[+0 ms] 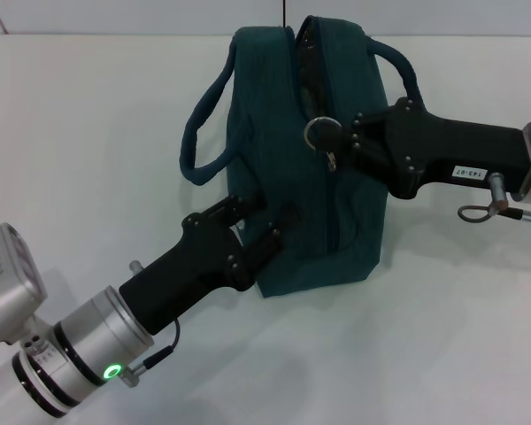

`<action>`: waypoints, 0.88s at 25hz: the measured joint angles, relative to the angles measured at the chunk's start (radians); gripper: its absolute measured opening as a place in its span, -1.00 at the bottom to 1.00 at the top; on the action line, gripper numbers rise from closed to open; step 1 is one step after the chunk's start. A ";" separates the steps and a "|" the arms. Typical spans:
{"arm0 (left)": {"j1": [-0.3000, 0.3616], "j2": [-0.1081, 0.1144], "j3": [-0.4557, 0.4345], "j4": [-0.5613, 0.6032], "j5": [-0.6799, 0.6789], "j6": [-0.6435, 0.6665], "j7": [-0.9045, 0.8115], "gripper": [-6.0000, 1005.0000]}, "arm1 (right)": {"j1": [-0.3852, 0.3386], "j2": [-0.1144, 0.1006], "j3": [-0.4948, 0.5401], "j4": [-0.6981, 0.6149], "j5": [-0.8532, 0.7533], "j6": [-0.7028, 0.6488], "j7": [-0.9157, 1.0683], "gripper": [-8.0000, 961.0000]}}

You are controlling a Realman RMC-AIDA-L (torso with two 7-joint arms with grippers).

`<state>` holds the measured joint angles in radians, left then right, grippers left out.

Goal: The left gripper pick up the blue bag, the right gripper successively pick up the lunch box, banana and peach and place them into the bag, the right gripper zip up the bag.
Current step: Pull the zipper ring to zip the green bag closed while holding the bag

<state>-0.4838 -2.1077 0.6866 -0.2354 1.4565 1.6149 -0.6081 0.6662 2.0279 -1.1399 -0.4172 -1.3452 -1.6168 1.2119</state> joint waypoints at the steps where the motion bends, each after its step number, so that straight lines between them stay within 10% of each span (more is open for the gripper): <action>1: -0.002 0.000 0.000 -0.002 0.000 0.000 0.000 0.32 | -0.001 0.000 0.000 0.000 0.000 -0.001 0.000 -0.98; 13: -0.014 0.000 0.008 0.002 0.020 -0.025 0.001 -0.61 | -0.024 0.000 0.006 0.001 0.015 0.002 0.001 -0.98; 22: -0.020 0.000 0.006 0.003 0.068 -0.028 -0.004 -0.87 | -0.022 0.000 -0.001 0.014 0.100 0.098 0.004 -0.98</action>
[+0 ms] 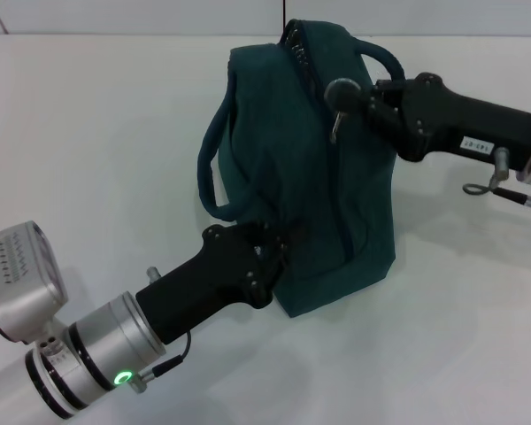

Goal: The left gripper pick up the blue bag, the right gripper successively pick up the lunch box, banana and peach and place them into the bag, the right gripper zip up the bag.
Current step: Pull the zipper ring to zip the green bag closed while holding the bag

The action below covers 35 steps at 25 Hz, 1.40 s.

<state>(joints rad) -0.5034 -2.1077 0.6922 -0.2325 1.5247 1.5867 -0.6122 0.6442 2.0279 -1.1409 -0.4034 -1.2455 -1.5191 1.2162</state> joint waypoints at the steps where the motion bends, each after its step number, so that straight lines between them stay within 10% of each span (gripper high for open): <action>1: 0.001 0.000 -0.001 0.000 0.000 -0.001 -0.007 -0.87 | 0.001 0.000 -0.001 0.002 0.002 0.009 -0.001 -0.98; 16: 0.003 0.008 0.009 0.057 0.111 0.013 -0.031 -0.86 | -0.004 0.000 -0.031 0.016 0.091 0.063 -0.062 -0.98; 28: 0.113 0.025 0.071 0.361 0.120 0.156 -0.171 -0.88 | -0.121 0.000 -0.396 -0.081 0.339 0.001 -0.126 -0.98; 35: 0.126 0.062 0.126 0.470 0.121 0.183 -0.245 -0.88 | -0.144 0.000 -0.423 -0.167 0.355 0.161 -0.132 -0.98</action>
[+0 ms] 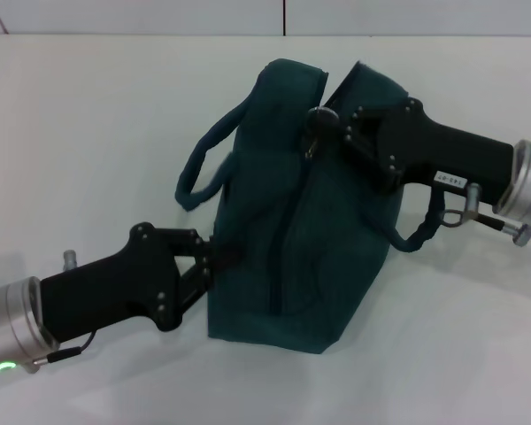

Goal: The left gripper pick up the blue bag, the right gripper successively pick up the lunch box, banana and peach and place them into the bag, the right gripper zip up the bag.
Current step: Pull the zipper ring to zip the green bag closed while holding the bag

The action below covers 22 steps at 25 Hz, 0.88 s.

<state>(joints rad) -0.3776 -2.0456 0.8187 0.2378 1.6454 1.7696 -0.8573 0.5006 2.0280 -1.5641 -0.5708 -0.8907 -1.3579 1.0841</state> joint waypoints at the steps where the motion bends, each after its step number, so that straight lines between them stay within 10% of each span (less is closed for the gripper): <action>1: -0.005 0.006 0.016 0.000 0.000 0.001 -0.001 -0.88 | 0.003 0.000 0.000 0.000 0.000 0.021 -0.001 -0.98; 22: -0.038 -0.007 -0.053 0.017 -0.044 -0.048 -0.127 -0.81 | 0.010 0.000 -0.022 0.006 0.013 0.047 -0.018 -0.98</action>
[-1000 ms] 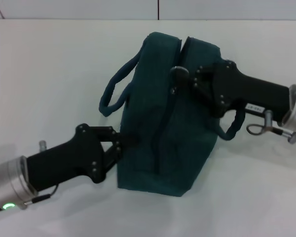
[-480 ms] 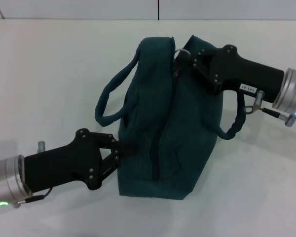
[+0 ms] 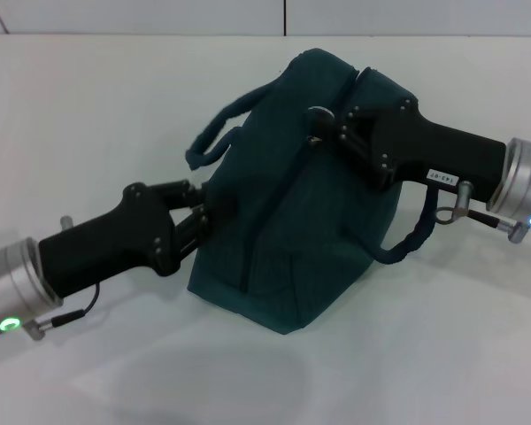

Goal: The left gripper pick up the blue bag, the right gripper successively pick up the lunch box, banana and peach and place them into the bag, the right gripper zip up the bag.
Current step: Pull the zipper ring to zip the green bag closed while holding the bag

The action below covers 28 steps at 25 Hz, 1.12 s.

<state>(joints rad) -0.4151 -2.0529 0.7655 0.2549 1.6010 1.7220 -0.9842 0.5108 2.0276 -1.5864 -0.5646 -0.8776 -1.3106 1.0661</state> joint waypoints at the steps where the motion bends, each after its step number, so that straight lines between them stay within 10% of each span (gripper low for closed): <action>1: -0.011 -0.001 0.002 0.005 0.001 0.001 -0.018 -0.75 | 0.000 0.000 -0.001 0.003 0.000 -0.001 0.000 -0.98; 18: -0.081 -0.031 0.013 0.115 0.032 0.000 -0.178 0.18 | -0.025 -0.001 0.006 0.009 0.001 -0.018 -0.014 -0.98; 28: -0.075 -0.032 0.012 0.108 0.036 -0.005 -0.175 -0.47 | -0.040 -0.006 0.033 0.008 0.022 -0.039 -0.014 -0.98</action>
<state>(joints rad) -0.4904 -2.0848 0.7776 0.3629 1.6367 1.7166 -1.1591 0.4709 2.0217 -1.5538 -0.5570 -0.8553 -1.3492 1.0519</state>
